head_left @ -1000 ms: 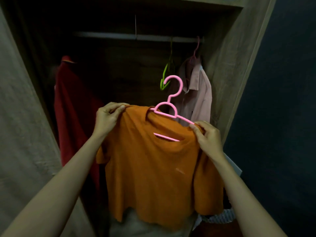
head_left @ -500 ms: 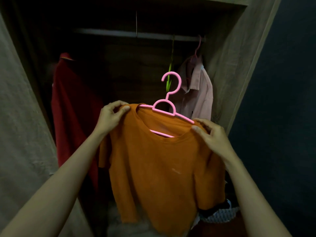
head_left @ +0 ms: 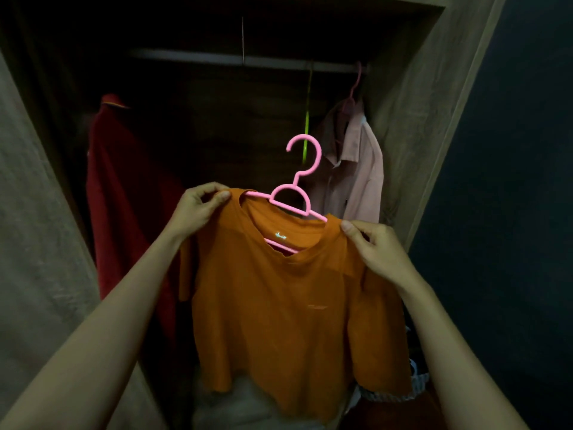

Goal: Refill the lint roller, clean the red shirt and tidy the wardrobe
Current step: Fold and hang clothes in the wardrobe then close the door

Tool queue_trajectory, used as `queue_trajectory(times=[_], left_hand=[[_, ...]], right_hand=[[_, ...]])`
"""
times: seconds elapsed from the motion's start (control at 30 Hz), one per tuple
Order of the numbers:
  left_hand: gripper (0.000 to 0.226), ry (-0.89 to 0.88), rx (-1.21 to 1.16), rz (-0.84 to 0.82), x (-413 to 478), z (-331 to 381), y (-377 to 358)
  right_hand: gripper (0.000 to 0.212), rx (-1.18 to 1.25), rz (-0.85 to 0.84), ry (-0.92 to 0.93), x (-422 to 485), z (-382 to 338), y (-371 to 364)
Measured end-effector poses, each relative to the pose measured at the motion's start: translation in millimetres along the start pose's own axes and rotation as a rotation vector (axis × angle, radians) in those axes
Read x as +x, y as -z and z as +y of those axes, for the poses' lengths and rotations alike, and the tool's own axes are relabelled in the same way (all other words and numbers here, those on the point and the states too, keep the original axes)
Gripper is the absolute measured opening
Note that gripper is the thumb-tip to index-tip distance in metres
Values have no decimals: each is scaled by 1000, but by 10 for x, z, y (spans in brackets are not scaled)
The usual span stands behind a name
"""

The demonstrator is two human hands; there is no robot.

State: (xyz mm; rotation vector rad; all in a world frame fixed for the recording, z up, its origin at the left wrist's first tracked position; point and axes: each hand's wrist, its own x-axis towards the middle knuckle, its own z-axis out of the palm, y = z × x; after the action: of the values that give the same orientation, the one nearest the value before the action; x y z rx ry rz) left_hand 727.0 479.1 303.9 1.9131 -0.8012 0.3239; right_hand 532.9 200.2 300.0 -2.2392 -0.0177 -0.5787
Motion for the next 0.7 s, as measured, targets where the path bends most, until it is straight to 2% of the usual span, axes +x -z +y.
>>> queue_trajectory(times=[0.17,0.27,0.37,0.5,0.6,0.7], left_hand=[[14,-31,41,56,31,-40,98],[14,-38,129,103,59,-123,187],[22,-64,226,220,40,-66,352],[33,-212,479,346,-81,128,646],[39,-304,695,531,-202,215,917],[48,-371,768,643,-253,216,1223]], right_hand=[[22,197,-173,-90,-71,-67,56],[20,289,-94,-94,-79,-160,-90],[18,350,-53,-77,-42,-322,-283],[18,387,41,-63,58,-536,-571],[15,391,127,2,216,-682,-858],[15,392,200,30,451,-832,-1185]])
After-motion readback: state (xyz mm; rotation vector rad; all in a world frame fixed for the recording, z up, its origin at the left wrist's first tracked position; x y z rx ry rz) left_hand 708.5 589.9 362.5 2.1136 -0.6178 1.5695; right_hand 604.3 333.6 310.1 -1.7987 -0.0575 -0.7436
